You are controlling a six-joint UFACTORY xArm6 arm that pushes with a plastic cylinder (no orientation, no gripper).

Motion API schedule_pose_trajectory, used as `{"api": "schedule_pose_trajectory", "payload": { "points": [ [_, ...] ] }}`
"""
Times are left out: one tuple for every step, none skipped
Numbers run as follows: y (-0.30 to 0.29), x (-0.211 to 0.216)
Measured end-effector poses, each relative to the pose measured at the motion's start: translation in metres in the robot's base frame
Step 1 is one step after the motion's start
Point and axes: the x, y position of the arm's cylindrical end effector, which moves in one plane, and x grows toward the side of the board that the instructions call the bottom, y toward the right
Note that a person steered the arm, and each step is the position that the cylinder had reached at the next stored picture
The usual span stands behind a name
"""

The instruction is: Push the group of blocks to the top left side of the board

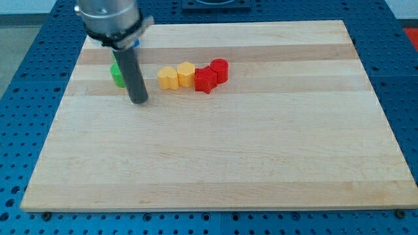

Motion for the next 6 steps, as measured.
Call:
{"api": "schedule_pose_trajectory", "payload": {
  "points": [
    [-0.014, -0.018],
    [-0.014, -0.011],
    [-0.025, 0.011],
    [-0.036, -0.014],
    [-0.036, -0.045],
    [-0.036, -0.047]
  ]
}}
